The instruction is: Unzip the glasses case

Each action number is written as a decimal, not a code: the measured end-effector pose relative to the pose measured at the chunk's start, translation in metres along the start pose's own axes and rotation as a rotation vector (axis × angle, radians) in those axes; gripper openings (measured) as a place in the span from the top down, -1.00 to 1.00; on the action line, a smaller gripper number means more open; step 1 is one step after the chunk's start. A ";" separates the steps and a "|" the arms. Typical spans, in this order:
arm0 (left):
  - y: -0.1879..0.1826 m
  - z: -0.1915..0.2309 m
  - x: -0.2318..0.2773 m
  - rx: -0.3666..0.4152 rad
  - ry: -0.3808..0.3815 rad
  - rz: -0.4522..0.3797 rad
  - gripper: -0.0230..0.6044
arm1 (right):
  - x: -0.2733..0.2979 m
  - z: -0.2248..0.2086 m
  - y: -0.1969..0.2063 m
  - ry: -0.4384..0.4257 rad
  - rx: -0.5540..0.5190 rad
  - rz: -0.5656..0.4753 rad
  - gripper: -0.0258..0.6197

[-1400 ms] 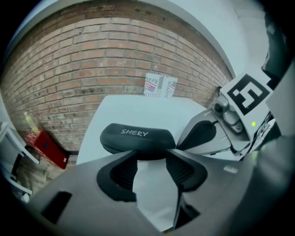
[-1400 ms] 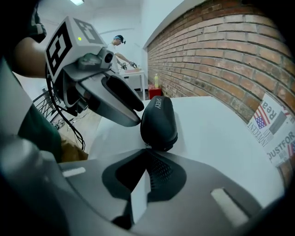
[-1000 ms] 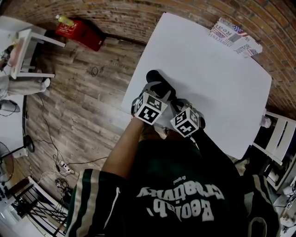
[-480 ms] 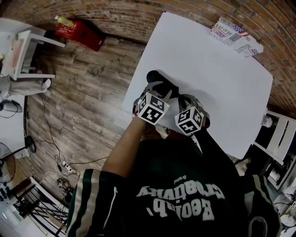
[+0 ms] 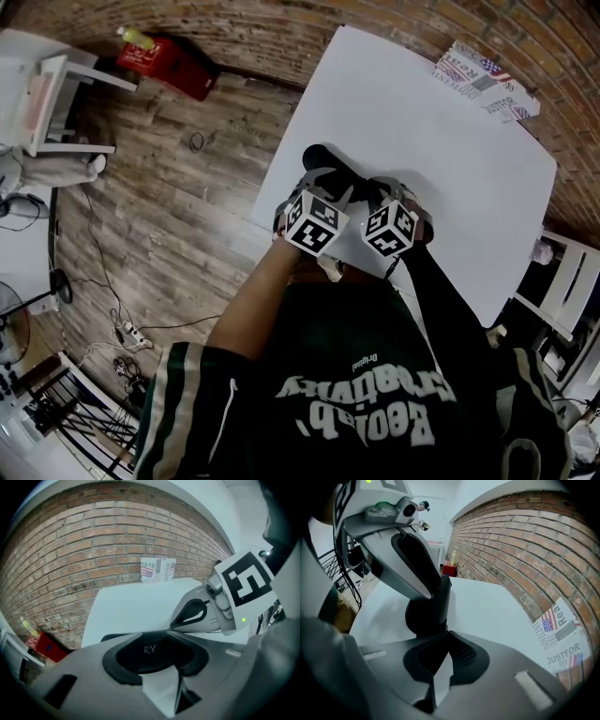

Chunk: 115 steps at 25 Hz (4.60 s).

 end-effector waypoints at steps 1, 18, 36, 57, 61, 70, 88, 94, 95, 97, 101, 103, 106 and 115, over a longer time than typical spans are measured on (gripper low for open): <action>0.000 0.000 0.000 0.000 -0.001 -0.002 0.41 | 0.000 0.000 0.000 -0.004 0.001 -0.004 0.88; 0.039 0.028 -0.050 -0.198 -0.047 -0.158 0.47 | -0.026 0.029 -0.029 -0.219 0.197 -0.349 -0.31; 0.038 0.018 -0.019 -0.166 0.022 -0.114 0.67 | -0.021 0.016 -0.010 -0.275 0.468 -0.390 -0.01; 0.041 0.014 0.008 -0.126 0.042 -0.053 0.73 | -0.015 -0.032 0.036 0.098 0.569 -0.211 0.71; 0.042 0.015 0.007 -0.143 0.024 -0.045 0.76 | 0.000 -0.028 0.043 0.070 0.622 -0.083 0.73; 0.034 0.008 -0.003 -0.183 0.006 -0.094 0.61 | -0.014 -0.023 0.046 0.047 0.694 -0.171 0.61; -0.029 0.001 -0.152 -0.097 -0.033 -0.508 0.49 | -0.172 -0.022 -0.030 0.413 0.576 -0.519 0.36; -0.052 -0.005 -0.218 0.010 0.010 -0.636 0.48 | -0.235 0.001 -0.061 0.565 0.562 -0.575 0.36; -0.052 -0.006 -0.226 0.022 0.015 -0.649 0.48 | -0.243 0.006 -0.065 0.583 0.560 -0.580 0.36; -0.053 -0.008 -0.241 0.036 0.026 -0.671 0.47 | -0.257 0.015 -0.071 0.612 0.557 -0.591 0.33; -0.058 -0.018 -0.258 0.070 0.058 -0.707 0.47 | -0.278 0.028 -0.075 0.667 0.555 -0.605 0.30; -0.057 -0.025 -0.263 0.085 0.072 -0.714 0.47 | -0.284 0.033 -0.076 0.680 0.549 -0.603 0.29; -0.058 -0.034 -0.270 0.094 0.090 -0.730 0.47 | -0.292 0.038 -0.078 0.689 0.545 -0.606 0.29; -0.053 -0.052 -0.279 0.132 0.067 -0.754 0.92 | -0.310 0.059 -0.072 0.728 0.507 -0.586 0.88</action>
Point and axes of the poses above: the fingertips, and each gripper's own axes: x forward along the fingers, z to its left, y out of its underside, the point moved 10 cm from there along -x, backward along the fingers, and after that the axes turned 12 degrees about -x, right-handed, at the moved point
